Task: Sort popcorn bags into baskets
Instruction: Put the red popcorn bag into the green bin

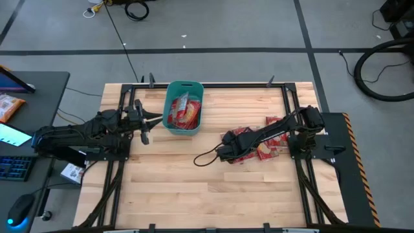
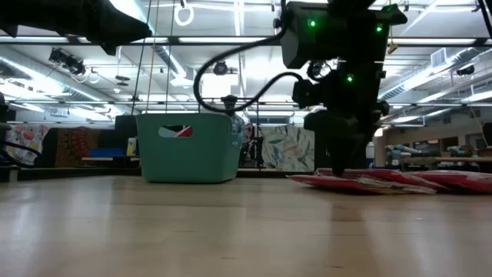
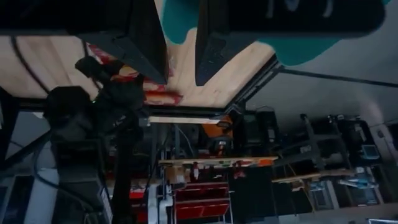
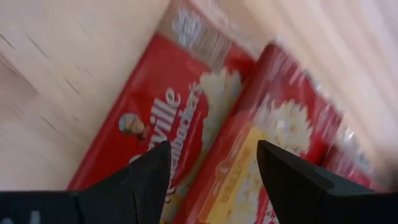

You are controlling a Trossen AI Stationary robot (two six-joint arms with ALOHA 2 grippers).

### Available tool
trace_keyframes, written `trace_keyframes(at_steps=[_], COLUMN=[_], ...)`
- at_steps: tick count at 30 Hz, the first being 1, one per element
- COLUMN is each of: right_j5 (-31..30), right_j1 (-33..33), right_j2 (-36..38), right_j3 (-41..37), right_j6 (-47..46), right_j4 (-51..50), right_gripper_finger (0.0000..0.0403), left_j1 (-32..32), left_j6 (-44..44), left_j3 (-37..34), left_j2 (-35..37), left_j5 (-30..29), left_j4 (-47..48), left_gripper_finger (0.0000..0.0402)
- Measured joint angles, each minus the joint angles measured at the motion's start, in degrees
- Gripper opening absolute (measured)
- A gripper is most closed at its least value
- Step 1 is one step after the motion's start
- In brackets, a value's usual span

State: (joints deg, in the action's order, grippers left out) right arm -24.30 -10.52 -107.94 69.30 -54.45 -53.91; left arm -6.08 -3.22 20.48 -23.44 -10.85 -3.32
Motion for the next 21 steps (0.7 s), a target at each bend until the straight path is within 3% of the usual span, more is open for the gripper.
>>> trace_keyframes(at_steps=[10, 15, 21], right_j5=[2.37, 3.78, 5.33], right_j1=[-0.74, -0.99, -1.25], right_j2=[-2.45, -2.43, -2.45], right_j3=[0.11, 0.02, -0.02], right_j6=[-6.02, -5.74, -5.38], right_j4=[-4.84, -6.02, -6.02], right_gripper_finger=[0.0231, 0.0178, 0.0091], left_j1=[3.75, 5.17, 5.48], left_j6=[3.77, 2.32, 0.43], left_j3=[-9.03, -13.69, -17.76], left_j2=[3.47, 10.64, 19.71], left_j5=[0.00, -1.03, -2.69], left_j4=[-6.55, -12.03, -12.16], left_gripper_finger=[0.0083, 0.0071, 0.0049])
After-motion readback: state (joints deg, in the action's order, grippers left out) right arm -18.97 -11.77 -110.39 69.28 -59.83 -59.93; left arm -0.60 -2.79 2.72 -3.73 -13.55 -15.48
